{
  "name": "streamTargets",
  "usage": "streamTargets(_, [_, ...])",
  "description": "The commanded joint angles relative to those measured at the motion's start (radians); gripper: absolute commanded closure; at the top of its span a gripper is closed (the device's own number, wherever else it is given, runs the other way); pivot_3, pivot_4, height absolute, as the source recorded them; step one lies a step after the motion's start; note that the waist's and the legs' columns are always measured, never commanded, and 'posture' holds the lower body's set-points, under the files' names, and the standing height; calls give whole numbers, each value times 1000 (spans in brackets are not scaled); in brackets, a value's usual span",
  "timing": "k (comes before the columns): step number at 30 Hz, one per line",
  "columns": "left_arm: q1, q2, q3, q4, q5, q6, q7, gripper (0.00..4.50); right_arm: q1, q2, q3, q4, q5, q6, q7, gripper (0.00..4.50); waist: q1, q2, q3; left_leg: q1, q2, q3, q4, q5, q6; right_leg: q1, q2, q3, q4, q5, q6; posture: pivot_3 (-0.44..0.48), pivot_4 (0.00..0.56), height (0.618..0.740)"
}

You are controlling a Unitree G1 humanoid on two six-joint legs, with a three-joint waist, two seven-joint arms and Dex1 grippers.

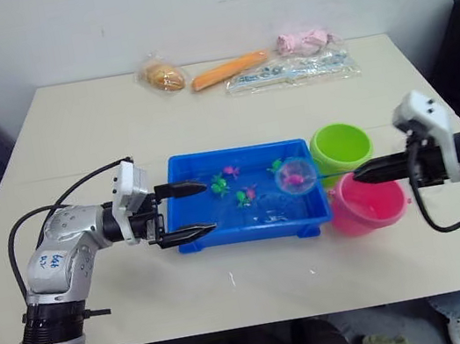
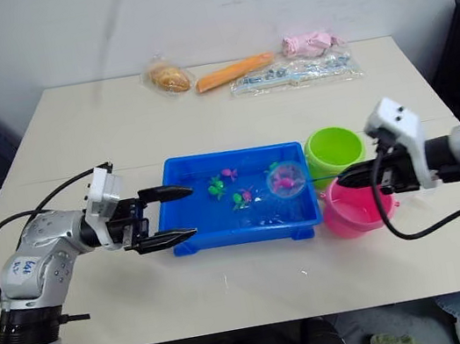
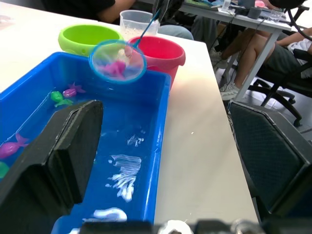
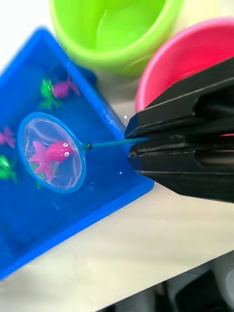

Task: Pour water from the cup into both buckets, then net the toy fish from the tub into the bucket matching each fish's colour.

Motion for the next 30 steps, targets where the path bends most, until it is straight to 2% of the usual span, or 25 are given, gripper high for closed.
streamTargets(1, [-28,-15,7,-5,-26,-7,-12,68,125,5,-263,-172,88,105,-34,4500,4,0,0,0,0,0,0,0,0,0,0,0,0,0,0,0,150,740])
streamTargets(6, [-46,-49,-11,3,-26,-17,-19,68,343,70,-512,-312,138,155,-79,4500,17,0,0,1,0,0,0,0,0,1,0,0,0,0,0,0,150,740])
streamTargets(9, [-51,-67,-17,3,-25,-14,-21,68,432,121,-595,-338,164,94,-93,4500,18,0,0,1,-1,0,0,0,1,2,0,1,-1,0,0,0,150,740])
streamTargets(11, [-55,-89,-32,9,-27,-11,-24,68,507,203,-676,-353,176,55,-118,4500,18,0,0,2,-1,0,0,0,1,2,0,2,-1,0,0,0,150,740])
streamTargets(12, [-59,-104,-43,14,-23,-13,-25,68,581,242,-696,-356,137,-27,-119,4500,18,0,0,3,-2,0,0,0,1,3,1,1,-1,0,0,0,150,740])
streamTargets(14, [-64,-128,-55,19,-20,-15,-21,68,734,274,-688,-382,69,-154,-94,4500,28,0,-1,2,-2,0,0,0,1,3,2,1,-2,0,0,0,150,740])
streamTargets(17, [-63,-140,-62,20,-16,-18,-21,68,723,346,-691,-363,67,-255,-201,4500,15,0,-1,3,-3,-1,-1,0,1,6,2,2,-4,0,1,0,150,740])
streamTargets(23, [-54,-141,-70,20,-6,-29,-27,68,847,365,-639,-334,8,-461,-209,4500,5,1,-1,8,-1,0,-1,0,1,8,3,5,-5,1,1,0,150,740])
streamTargets(26, [-50,-149,-73,17,-4,-34,-18,68,850,420,-600,-280,-36,-580,-275,4500,6,1,-1,8,-1,0,-1,0,1,8,3,5,-5,1,1,0,150,740])
streamTargets(30, [-40,-151,-74,3,-6,-33,-7,68,849,419,-550,-234,-71,-670,-309,4500,6,1,-1,8,-1,1,-1,0,1,8,2,6,-5,1,1,0,150,740])
